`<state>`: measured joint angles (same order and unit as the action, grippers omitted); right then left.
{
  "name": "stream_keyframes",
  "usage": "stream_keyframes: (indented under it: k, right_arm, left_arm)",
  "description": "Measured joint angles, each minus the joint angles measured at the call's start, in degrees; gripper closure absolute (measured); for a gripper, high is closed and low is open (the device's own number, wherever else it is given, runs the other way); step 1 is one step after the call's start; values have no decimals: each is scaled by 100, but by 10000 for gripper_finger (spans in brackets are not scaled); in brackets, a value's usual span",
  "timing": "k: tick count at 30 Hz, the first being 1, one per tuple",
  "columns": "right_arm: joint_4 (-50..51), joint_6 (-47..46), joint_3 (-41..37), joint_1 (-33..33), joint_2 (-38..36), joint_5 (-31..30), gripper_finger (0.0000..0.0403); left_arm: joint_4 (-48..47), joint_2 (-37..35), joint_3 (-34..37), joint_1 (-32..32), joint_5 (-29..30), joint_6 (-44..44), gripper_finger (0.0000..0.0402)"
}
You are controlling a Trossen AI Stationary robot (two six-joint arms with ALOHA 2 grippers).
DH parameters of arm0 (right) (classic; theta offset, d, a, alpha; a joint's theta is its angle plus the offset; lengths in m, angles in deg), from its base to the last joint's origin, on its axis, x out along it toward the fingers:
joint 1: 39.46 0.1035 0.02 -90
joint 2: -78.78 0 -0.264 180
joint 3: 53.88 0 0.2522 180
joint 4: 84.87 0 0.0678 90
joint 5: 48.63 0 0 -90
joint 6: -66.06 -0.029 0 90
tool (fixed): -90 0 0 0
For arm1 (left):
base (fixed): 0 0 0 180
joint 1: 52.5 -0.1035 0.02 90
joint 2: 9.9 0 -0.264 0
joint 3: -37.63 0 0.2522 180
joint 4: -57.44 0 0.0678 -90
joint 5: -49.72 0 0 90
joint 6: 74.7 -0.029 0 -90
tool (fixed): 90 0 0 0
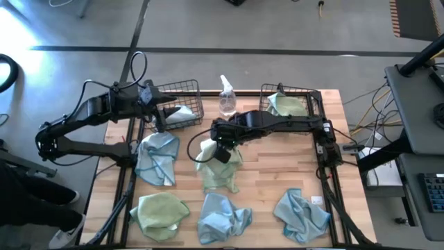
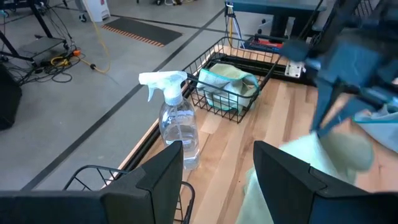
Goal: Sort microfiber towel by color & place in baskets
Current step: Put the green microfiber cloth into the right wire basket
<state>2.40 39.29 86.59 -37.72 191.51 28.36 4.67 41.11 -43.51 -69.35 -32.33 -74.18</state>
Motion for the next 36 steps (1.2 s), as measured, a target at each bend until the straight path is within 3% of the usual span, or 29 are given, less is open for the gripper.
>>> stream_keyframes:
  k: [8, 20, 36]
  right_arm:
    - [1023, -20, 832, -2, 0, -692, 380]
    - [1654, -298, 803, -42, -489, -1574, 380]
    - [1654, -304, 803, -429, -857, -2507, 380]
  left_arm:
    - [0, -27, 0, 1, -1, 12, 222]
    - [-2, -38, 0, 1, 0, 46, 222]
    - [-1, -42, 0, 0, 1, 46, 222]
